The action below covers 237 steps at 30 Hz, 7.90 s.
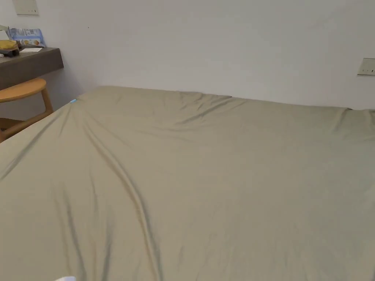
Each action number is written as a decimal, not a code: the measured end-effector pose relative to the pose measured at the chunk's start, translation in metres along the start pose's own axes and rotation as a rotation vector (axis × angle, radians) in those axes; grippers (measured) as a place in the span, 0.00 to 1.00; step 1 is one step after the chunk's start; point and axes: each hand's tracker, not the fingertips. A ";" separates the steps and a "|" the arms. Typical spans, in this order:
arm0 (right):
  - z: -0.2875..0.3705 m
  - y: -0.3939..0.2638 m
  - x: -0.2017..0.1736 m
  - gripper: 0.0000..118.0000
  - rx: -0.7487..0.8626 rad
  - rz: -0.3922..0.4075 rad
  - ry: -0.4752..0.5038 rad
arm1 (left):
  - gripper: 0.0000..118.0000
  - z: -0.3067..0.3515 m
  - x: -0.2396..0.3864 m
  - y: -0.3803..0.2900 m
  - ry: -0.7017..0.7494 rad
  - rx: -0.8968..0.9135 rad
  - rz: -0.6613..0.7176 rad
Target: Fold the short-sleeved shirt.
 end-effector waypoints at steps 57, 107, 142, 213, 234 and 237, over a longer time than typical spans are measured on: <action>0.022 -0.032 0.048 0.01 0.011 -0.173 -0.035 | 0.02 -0.097 0.174 -0.075 0.103 -0.128 -0.485; 0.017 -0.021 0.031 0.01 -0.031 -0.121 -0.003 | 0.79 -0.092 0.063 -0.066 -0.304 -0.230 -0.152; 0.009 -0.025 0.023 0.01 -0.047 -0.114 0.049 | 0.18 -0.020 0.172 -0.063 0.021 -0.188 -0.664; -0.145 -0.038 -0.137 0.01 -0.465 -0.131 0.645 | 0.53 0.016 0.031 -0.068 -0.260 -0.052 -0.105; -0.127 -0.034 -0.135 0.01 -0.427 -0.114 0.657 | 0.37 -0.093 0.069 -0.057 -0.233 -0.353 -0.310; -0.106 -0.024 -0.123 0.01 -0.356 -0.075 0.625 | 0.34 -0.085 0.078 -0.044 -0.189 -0.414 -0.271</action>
